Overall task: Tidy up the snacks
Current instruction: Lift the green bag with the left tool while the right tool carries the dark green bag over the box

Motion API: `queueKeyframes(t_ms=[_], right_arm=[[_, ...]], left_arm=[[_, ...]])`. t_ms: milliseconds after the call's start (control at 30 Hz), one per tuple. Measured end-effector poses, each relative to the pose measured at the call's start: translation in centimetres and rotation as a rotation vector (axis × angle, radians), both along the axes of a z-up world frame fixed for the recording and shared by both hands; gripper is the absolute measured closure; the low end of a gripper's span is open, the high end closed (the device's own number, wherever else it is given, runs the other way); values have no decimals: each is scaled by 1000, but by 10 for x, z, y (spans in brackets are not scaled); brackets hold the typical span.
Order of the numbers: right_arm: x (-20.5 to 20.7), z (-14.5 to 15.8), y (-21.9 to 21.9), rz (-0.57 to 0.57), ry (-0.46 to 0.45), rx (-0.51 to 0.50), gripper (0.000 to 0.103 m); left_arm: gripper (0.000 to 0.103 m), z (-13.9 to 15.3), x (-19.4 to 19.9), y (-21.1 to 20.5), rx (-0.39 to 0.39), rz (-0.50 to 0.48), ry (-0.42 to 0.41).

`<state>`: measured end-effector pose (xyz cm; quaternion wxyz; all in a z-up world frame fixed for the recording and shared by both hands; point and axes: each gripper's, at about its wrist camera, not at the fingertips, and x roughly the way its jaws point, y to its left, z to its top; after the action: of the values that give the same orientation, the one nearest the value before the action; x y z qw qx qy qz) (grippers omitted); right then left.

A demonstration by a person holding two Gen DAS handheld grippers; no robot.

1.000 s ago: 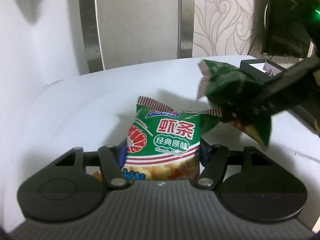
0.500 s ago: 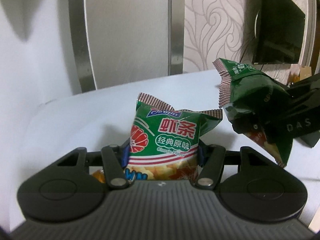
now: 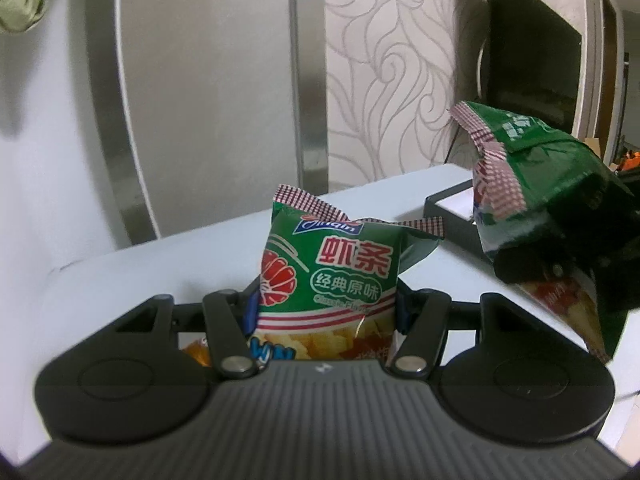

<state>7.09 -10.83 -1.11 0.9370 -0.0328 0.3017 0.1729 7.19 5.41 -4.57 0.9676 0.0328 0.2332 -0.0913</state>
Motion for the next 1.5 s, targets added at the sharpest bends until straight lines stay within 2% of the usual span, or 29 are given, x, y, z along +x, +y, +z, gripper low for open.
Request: queueKeyframes(t_ms=[433,833,1200,1500], right_arm=[[-20,11,-46,-65,-21,32,33],[-17,0,-128,-233,-10,63,33],[-2,-28,-196,-350,43,96,33],[20,-46,-209,-361,47,82,33]], left_arm=[[41,9,27,-51,-4,-81,-26],[41,18,68,-130,-16,-187,-41],[41,6,110,-202,-13,-238,-9],[41,-17,148,-227,31,-203,51]])
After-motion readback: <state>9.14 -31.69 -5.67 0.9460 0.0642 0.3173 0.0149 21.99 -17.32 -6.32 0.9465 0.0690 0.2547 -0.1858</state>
